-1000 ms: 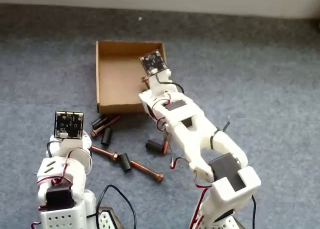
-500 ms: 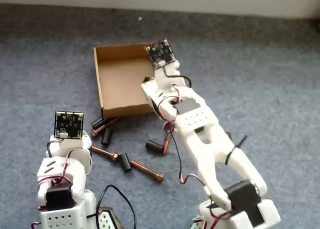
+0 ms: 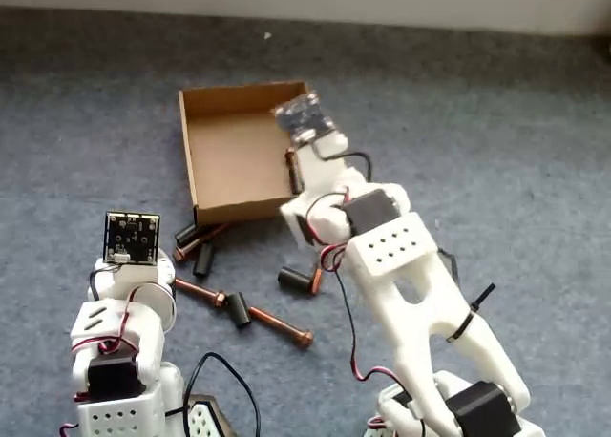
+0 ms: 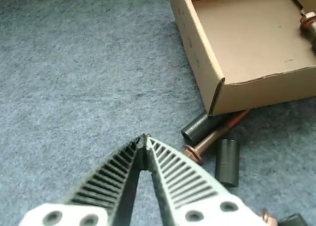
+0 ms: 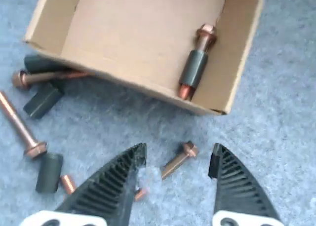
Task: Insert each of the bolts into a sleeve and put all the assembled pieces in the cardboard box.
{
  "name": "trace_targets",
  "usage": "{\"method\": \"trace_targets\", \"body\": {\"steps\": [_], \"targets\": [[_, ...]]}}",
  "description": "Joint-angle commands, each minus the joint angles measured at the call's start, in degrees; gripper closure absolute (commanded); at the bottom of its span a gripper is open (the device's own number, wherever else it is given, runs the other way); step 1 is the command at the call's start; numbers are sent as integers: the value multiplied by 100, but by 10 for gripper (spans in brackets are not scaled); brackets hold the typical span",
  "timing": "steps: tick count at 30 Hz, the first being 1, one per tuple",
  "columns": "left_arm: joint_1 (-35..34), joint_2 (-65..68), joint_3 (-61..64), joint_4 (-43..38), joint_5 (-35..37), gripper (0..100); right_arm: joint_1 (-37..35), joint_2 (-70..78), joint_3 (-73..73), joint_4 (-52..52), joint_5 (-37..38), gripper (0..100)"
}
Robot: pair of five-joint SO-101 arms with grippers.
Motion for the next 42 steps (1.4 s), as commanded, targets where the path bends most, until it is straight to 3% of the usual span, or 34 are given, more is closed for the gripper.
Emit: {"method": "trace_targets", "body": {"steps": [1, 11, 18, 35, 42], "targets": [[-101, -48, -31, -97, -62, 986, -374, -233, -268, 400, 466, 796], [-101, -48, -31, -88, -62, 986, -866, 602, 110, 453, 905, 796], [-101, -48, -31, -79, -62, 986, -910, 1701, 101, 435, 914, 796], [-101, -48, -31, -79, -62, 986, -927, 2818, 110, -400, 1503, 797], [-101, -48, -31, -79, -62, 986, -927, 2932, 110, -409, 1503, 961]]}}
